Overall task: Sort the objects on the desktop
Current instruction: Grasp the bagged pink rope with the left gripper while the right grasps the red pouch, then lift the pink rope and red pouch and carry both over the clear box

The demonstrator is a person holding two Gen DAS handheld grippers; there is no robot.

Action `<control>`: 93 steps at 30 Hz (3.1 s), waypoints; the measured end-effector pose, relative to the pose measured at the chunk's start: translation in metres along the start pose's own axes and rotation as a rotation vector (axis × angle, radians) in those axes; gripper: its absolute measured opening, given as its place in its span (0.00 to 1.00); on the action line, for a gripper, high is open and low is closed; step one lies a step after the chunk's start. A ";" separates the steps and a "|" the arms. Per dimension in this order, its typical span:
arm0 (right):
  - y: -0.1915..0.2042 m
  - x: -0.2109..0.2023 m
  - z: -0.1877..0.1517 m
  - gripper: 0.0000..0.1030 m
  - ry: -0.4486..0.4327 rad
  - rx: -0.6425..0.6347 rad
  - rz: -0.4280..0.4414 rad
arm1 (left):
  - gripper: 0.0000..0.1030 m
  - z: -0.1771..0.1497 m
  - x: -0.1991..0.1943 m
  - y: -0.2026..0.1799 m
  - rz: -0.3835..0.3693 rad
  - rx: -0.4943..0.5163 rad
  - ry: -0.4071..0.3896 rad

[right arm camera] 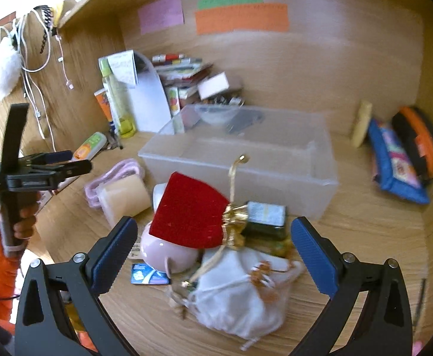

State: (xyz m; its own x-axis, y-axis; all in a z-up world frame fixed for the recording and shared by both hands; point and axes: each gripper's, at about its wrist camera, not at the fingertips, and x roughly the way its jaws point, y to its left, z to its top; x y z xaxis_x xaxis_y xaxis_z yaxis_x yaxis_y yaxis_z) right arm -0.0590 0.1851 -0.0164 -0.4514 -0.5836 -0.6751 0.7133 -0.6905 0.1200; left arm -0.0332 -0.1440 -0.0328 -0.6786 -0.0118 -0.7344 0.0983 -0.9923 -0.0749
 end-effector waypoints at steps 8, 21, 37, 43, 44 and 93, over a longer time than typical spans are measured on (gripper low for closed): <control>0.009 0.038 0.008 0.99 0.099 0.025 0.050 | 1.00 -0.004 0.036 0.020 0.000 -0.011 0.115; -0.017 0.083 0.011 0.98 0.269 0.137 0.106 | 1.00 -0.007 0.063 -0.011 -0.067 0.104 0.180; -0.011 0.087 0.014 0.66 0.292 0.105 0.151 | 0.98 -0.001 0.081 0.005 -0.083 0.076 0.192; -0.006 0.083 0.014 0.41 0.265 0.079 0.135 | 0.65 -0.002 0.077 -0.005 -0.025 0.159 0.163; -0.006 0.082 0.014 0.37 0.257 0.073 0.129 | 0.65 -0.002 0.077 -0.006 -0.022 0.163 0.159; -0.058 -0.008 0.098 0.28 -0.088 -0.037 -0.039 | 0.57 0.081 -0.032 -0.062 0.034 0.096 -0.190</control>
State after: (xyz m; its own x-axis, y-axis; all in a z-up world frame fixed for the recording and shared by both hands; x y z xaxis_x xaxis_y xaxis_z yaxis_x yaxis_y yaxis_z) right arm -0.1493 0.1878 0.0534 -0.5233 -0.5929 -0.6121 0.7131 -0.6979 0.0664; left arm -0.0766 -0.0920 0.0499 -0.8022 -0.0595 -0.5940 0.0601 -0.9980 0.0188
